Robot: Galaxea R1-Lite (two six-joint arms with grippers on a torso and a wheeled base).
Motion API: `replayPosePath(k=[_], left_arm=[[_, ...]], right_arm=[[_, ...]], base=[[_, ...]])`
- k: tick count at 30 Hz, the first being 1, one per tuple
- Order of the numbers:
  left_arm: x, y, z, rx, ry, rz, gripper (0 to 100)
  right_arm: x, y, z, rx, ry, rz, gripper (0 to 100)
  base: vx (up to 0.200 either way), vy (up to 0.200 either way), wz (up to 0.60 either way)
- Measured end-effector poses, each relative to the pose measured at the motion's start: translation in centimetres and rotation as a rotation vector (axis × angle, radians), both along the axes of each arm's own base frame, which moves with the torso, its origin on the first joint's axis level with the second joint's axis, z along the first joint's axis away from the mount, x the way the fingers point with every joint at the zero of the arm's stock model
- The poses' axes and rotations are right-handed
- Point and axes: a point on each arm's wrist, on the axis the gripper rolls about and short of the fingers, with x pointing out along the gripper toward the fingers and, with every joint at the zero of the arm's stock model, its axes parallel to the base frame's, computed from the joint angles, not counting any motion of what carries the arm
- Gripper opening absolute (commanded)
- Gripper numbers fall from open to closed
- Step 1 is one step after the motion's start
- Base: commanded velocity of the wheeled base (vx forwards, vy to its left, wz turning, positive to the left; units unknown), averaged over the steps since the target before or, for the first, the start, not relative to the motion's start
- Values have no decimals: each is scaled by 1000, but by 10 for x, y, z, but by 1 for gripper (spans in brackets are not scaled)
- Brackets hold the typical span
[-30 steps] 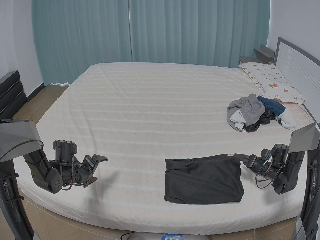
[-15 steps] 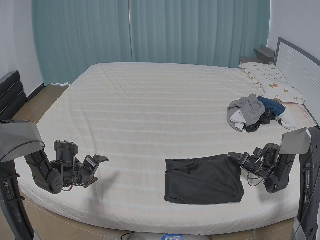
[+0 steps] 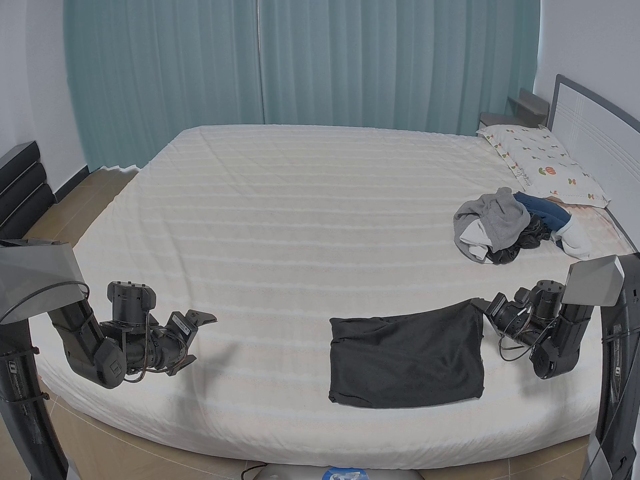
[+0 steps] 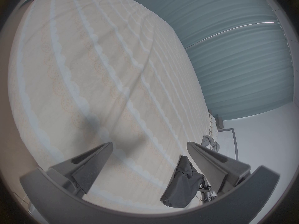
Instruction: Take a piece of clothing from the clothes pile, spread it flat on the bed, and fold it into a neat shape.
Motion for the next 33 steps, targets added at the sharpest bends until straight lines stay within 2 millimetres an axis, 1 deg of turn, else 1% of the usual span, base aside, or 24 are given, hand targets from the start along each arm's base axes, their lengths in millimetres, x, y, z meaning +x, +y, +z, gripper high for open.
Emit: replayPosePath(k=[8,19,20,24,28,31,33], left_arm=[[0,0,0,0,1,0,100],[0,0,0,3,-1,5,100],[0,0,0,3,-1,4,100],[0,0,0,3,-1,4,100],[0,0,0,4,-1,5,100],[0,0,0,3,-1,4,100],[0,0,0,4,-1,5,100]], right_arm=[[6,-7,-1,7,-7,-44,0],[10,-11,-13,5,44,-69,0],[10,-11,-14,5,46,-69,100],[10,-11,-14,5,41,-69,100],[6,-11,-13,8,49,-66,100],[-3,-13,-10,13,64,-62,100],[-13,-13,-7,20,81,-44,100]], base=[[0,0,0],[0,0,0],[0,0,0],[0,0,0],[0,0,0],[0,0,0],[0,0,0]])
